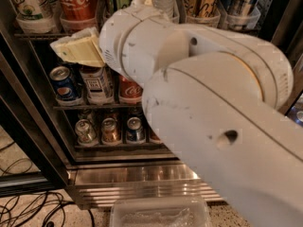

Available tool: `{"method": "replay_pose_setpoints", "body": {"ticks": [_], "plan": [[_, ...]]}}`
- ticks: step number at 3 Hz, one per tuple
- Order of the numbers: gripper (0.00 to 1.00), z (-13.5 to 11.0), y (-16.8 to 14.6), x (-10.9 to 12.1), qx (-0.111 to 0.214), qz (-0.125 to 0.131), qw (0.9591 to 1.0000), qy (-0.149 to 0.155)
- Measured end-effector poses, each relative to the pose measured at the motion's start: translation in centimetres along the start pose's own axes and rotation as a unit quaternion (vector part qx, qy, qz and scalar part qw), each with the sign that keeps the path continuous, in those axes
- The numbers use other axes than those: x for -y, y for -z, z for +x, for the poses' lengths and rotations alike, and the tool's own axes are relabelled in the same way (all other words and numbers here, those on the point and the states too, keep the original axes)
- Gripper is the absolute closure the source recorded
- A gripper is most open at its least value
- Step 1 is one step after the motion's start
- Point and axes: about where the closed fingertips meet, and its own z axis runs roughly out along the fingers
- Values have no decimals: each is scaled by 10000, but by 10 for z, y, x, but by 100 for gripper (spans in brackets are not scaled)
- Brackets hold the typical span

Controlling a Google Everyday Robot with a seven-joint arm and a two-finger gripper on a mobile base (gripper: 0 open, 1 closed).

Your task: Pick coke can from top shelf of fridge

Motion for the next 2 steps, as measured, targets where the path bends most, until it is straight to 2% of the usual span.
{"method": "replay_pose_setpoints", "body": {"ticks": [1,2], "plan": [[0,-6,7,7,15,136,9999,66],[0,-6,7,7,16,137,9999,67]]}}
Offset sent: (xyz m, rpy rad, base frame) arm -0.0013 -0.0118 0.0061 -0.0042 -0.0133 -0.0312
